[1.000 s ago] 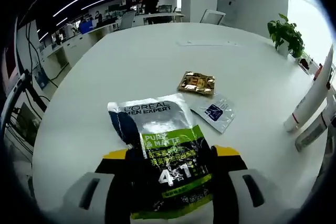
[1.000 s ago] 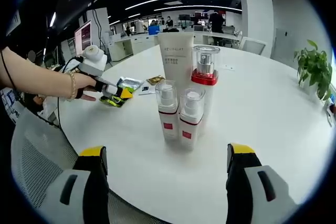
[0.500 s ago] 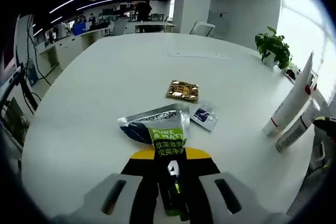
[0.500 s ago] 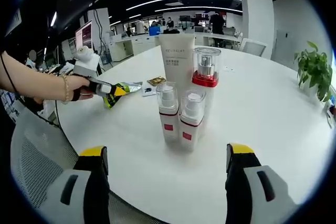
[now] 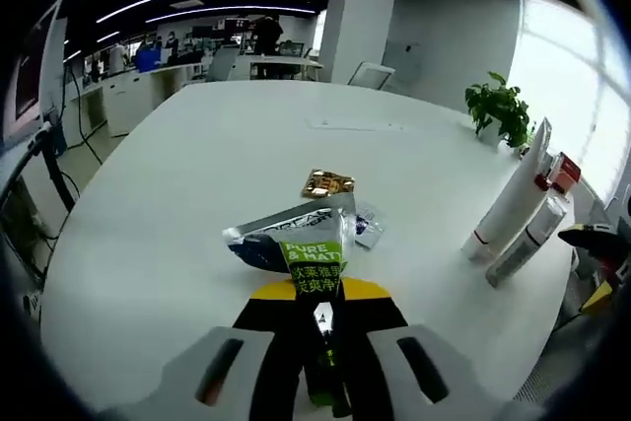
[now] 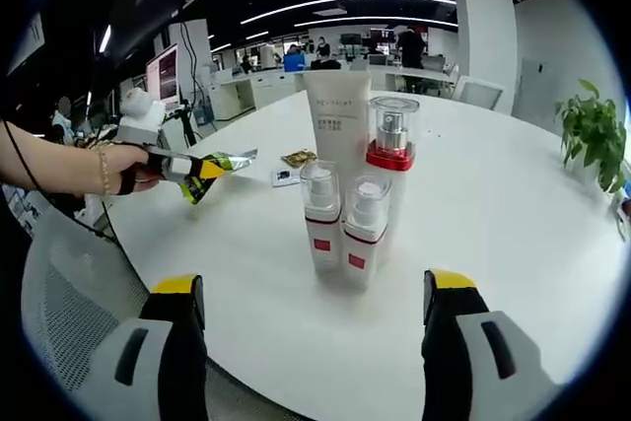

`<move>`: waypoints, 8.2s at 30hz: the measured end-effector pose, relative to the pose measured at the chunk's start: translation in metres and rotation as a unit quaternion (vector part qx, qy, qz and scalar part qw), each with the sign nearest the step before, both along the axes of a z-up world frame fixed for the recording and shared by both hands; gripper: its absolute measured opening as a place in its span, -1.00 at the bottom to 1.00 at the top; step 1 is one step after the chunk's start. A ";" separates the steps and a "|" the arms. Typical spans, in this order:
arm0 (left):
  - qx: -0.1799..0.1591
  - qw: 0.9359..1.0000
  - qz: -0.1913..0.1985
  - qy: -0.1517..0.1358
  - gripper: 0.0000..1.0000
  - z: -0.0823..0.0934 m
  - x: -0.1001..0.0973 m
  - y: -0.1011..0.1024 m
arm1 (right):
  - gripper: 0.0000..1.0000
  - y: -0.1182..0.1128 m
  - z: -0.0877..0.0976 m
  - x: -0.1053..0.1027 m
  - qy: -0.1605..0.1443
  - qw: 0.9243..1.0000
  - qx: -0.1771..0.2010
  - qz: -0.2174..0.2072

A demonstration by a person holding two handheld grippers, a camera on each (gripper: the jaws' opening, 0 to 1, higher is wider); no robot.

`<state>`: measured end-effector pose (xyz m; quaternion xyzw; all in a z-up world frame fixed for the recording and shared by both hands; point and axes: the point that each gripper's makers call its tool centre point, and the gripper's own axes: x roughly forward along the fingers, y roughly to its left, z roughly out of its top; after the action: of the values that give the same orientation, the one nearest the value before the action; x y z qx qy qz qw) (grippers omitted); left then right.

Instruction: Arrange the skincare products in the storage area until every visible bottle or jar stands upright without overlapping.

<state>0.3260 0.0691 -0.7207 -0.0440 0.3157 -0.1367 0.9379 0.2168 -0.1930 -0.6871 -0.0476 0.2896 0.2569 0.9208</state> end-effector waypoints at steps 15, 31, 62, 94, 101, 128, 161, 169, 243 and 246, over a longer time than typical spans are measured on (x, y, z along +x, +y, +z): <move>-0.054 0.996 -0.053 -0.044 -0.85 0.053 -0.027 -0.032 | 0.77 0.002 0.022 -0.002 -0.013 0.998 0.051 -0.016; -0.070 0.979 -0.158 -0.105 -0.83 0.107 -0.074 -0.081 | 0.60 0.042 0.061 -0.012 -0.037 0.993 0.115 0.013; -0.145 0.946 -0.250 -0.147 -0.71 0.153 -0.131 -0.136 | -0.66 0.117 0.137 0.000 0.004 0.895 0.445 0.027; -0.315 0.884 -0.331 -0.100 -0.59 0.194 -0.141 -0.133 | -0.95 0.106 0.177 -0.019 0.083 0.834 0.527 0.143; -0.361 0.874 -0.316 -0.073 -1.00 0.196 -0.148 -0.130 | -0.96 0.101 0.160 -0.010 0.092 0.862 0.483 0.126; -0.493 0.844 -0.184 -0.099 -1.00 0.214 -0.122 -0.120 | -0.98 0.094 0.177 -0.023 0.038 0.816 0.566 0.110; -0.485 0.854 -0.183 -0.038 -1.00 0.173 -0.144 -0.121 | -0.97 0.089 0.133 -0.007 0.060 0.862 0.502 0.029; -0.510 0.847 -0.149 -0.026 -1.00 0.167 -0.136 -0.117 | -0.75 0.092 0.127 -0.008 0.025 0.893 0.447 0.053; -0.469 0.878 0.002 0.096 -1.00 0.020 -0.073 -0.122 | 0.99 0.006 0.051 -0.012 -0.029 0.987 0.158 -0.008; -0.451 0.888 0.007 0.093 -1.00 0.012 -0.072 -0.122 | 0.99 0.003 0.049 -0.010 -0.030 0.987 0.158 -0.017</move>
<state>0.2542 -0.0528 -0.7088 -0.4764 0.3059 -0.2532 0.7844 0.2066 -0.1903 -0.6377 0.0954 0.2185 0.2819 0.9293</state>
